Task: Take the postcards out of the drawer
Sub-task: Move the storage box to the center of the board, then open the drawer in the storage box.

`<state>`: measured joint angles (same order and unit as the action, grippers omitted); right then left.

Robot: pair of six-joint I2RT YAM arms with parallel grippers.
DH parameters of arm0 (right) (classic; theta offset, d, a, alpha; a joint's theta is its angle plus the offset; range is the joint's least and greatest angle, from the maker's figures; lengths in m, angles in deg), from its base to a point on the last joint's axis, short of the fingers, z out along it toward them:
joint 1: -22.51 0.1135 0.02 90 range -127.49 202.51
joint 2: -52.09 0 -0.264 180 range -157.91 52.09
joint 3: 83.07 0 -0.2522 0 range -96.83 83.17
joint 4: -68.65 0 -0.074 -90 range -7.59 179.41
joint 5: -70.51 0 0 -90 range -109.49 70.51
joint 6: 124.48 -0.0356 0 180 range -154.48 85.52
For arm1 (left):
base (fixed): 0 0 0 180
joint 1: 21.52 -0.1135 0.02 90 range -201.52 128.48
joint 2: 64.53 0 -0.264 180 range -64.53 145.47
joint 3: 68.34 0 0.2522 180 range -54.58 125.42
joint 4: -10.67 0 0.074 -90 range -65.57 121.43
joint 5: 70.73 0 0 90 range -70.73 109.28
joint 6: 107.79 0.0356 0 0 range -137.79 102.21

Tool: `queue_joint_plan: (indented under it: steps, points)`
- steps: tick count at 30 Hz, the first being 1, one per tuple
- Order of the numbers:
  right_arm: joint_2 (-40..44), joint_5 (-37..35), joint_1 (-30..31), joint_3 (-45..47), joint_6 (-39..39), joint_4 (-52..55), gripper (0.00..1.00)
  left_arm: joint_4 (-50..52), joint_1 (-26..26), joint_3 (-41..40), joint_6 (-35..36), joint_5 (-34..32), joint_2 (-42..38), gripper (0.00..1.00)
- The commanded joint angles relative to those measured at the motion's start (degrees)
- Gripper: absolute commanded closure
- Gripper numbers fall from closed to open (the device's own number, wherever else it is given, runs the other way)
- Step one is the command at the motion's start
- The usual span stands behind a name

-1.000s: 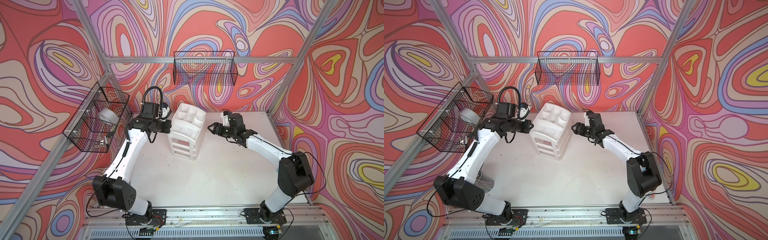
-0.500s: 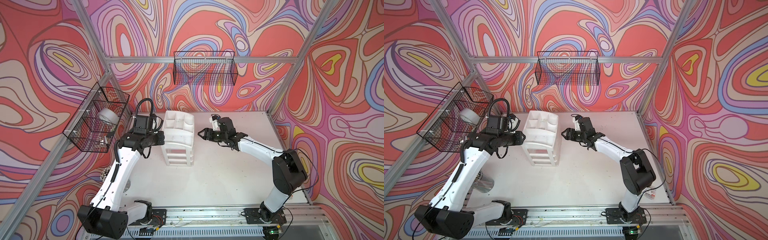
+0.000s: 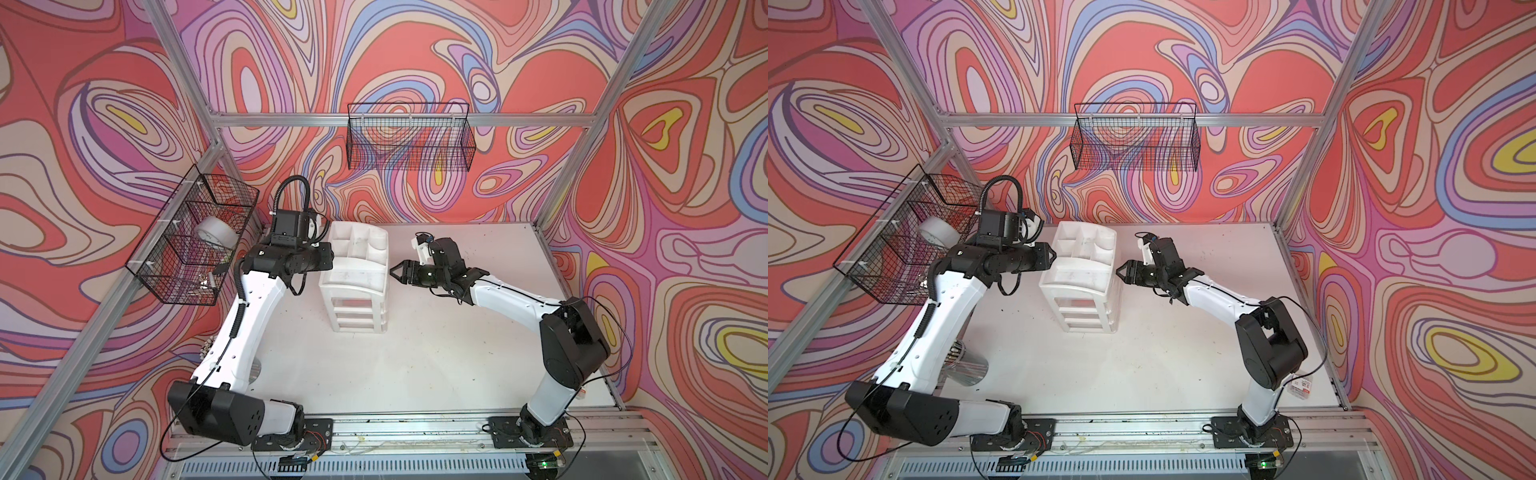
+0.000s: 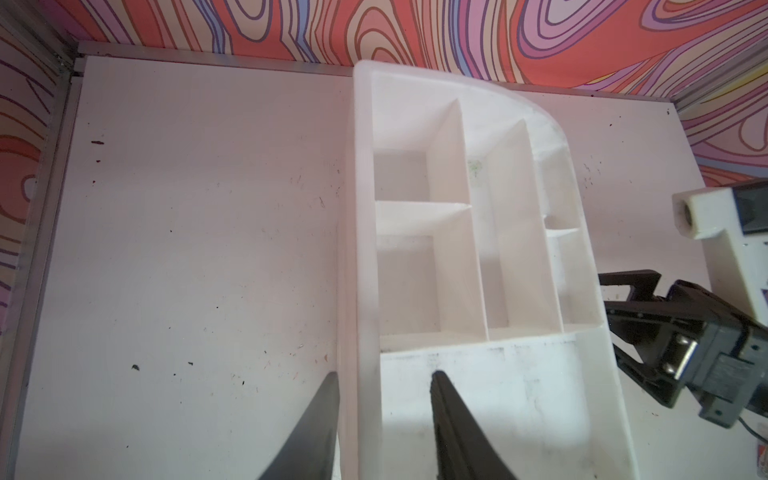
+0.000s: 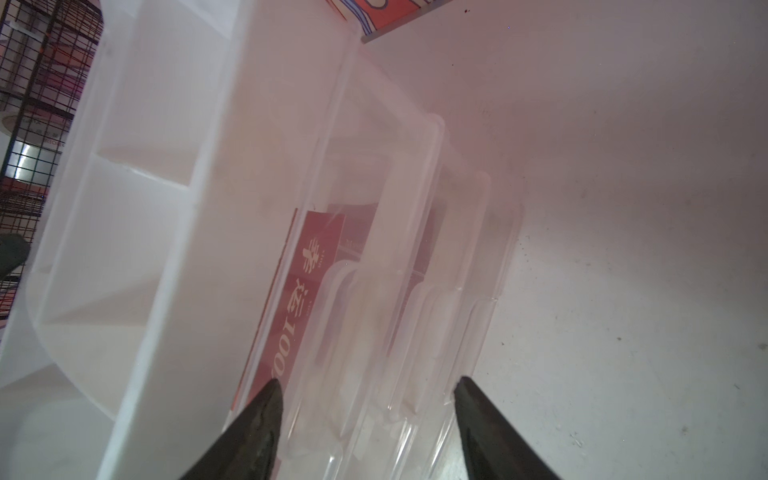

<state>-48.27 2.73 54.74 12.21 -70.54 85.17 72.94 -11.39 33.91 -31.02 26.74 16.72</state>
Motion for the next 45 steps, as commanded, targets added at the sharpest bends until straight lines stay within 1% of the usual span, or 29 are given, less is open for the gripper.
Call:
queue_joint_plan:
  steps: [1,6,8,13,17,20,25,28,32,35,38,45]
  points:
    - [0.5,-1.0,0.3,-0.2,1.2,1.1,0.33,-0.7,-0.5,2.5,0.9,0.2,3.0,0.67]
    - [1.2,-1.1,0.3,0.3,1.8,1.1,0.32,-1.3,-0.7,4.0,1.8,-0.1,6.7,0.74]
    - [1.2,-0.2,0.3,0.1,1.6,0.8,0.32,-1.3,-0.7,4.2,2.1,0.0,7.6,0.77]
    - [1.9,1.1,0.3,1.8,-1.0,-3.3,0.31,-1.1,-0.9,4.1,2.9,-0.8,8.2,0.84]
    - [4.2,1.2,0.3,5.9,-4.7,-11.4,0.29,-1.1,-2.0,4.9,3.7,0.2,8.7,0.88]
    - [4.8,3.2,0.3,8.0,-7.5,-16.8,0.28,-0.9,-2.5,5.6,4.5,0.2,9.2,0.91]
    - [5.1,6.1,0.3,11.9,-11.9,-26.6,0.23,0.1,-3.2,7.1,5.4,0.6,10.5,0.95]
    - [4.0,8.7,0.3,13.8,-15.8,-33.4,0.21,0.3,-3.3,7.0,5.3,0.5,10.9,0.97]
    - [1.9,11.2,0.3,17.6,-21.9,-47.1,0.13,0.3,-3.3,6.0,4.8,0.3,10.7,0.99]
    - [-0.8,12.8,0.3,17.5,-26.1,-53.0,0.13,-0.8,-3.3,4.7,4.6,0.7,10.4,1.00]
    - [-5.1,13.8,0.3,17.7,-30.7,-59.8,0.12,-0.3,-3.3,5.3,4.8,1.4,10.9,1.00]
    - [-8.5,14.8,0.4,17.6,-36.1,-66.1,0.12,-0.3,-3.3,4.5,4.9,0.9,10.0,1.00]
